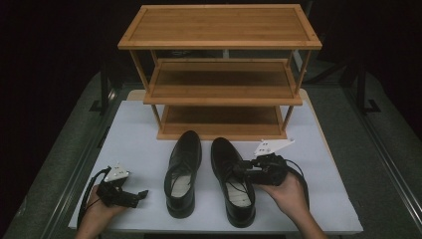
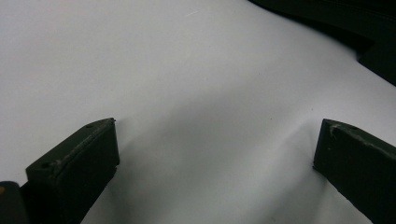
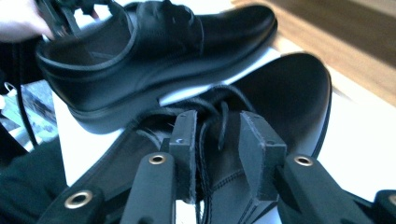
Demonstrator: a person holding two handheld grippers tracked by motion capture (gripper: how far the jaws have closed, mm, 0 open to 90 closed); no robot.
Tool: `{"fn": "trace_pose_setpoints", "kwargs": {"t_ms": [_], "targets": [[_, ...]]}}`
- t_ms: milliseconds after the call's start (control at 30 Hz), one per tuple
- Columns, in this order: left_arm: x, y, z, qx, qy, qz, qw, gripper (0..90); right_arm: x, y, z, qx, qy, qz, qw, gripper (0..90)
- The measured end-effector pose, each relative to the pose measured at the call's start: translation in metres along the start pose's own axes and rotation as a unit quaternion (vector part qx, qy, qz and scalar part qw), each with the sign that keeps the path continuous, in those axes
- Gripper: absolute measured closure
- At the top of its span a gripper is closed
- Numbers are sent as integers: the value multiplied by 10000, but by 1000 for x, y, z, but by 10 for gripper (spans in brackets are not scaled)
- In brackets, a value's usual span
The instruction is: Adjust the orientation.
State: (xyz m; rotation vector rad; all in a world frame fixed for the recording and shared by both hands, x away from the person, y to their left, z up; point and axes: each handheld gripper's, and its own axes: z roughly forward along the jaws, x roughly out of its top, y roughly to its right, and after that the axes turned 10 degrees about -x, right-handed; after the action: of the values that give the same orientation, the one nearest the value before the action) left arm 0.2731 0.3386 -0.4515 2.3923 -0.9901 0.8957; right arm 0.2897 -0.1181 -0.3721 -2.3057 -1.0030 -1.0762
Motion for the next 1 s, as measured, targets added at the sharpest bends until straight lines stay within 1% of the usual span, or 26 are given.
{"fn": "trace_pose_setpoints", "kwargs": {"t_ms": [33,67,100,133,200,300,400,467,600,667,867,1000], "targets": [[0,0,0,0,1,-1,10000,0,-1,0,2,8,-23,-12,10000,698],[0,0,0,0,2,-1,10000,0,-3,-1,4,78,-21,11,10000,743],[0,0,0,1,1,-1,10000,0,-4,-1,3,78,24,-5,10000,783],[0,0,0,1,0,-1,10000,0,-4,-2,0,-2,105,-73,9999,840],[0,0,0,1,0,-1,10000,0,-2,-2,-2,-92,96,-110,9999,857],[0,0,0,1,0,-1,10000,0,-1,-1,-3,-181,120,-101,9997,864],[0,0,0,1,0,-1,10000,0,0,-1,-4,-348,197,-85,9992,867],[0,0,0,-2,2,-2,10000,0,2,0,-2,-397,254,-48,9989,868],[0,0,0,-3,3,-3,10000,0,6,3,1,-514,275,1,9983,869],[0,0,0,-3,4,-3,10000,0,8,5,4,-531,289,48,9982,869],[0,0,0,0,15,-13,10000,0,14,9,13,-550,339,39,9979,869],[0,0,0,-2,16,-14,10000,0,18,11,20,-604,345,91,9975,869]]}}
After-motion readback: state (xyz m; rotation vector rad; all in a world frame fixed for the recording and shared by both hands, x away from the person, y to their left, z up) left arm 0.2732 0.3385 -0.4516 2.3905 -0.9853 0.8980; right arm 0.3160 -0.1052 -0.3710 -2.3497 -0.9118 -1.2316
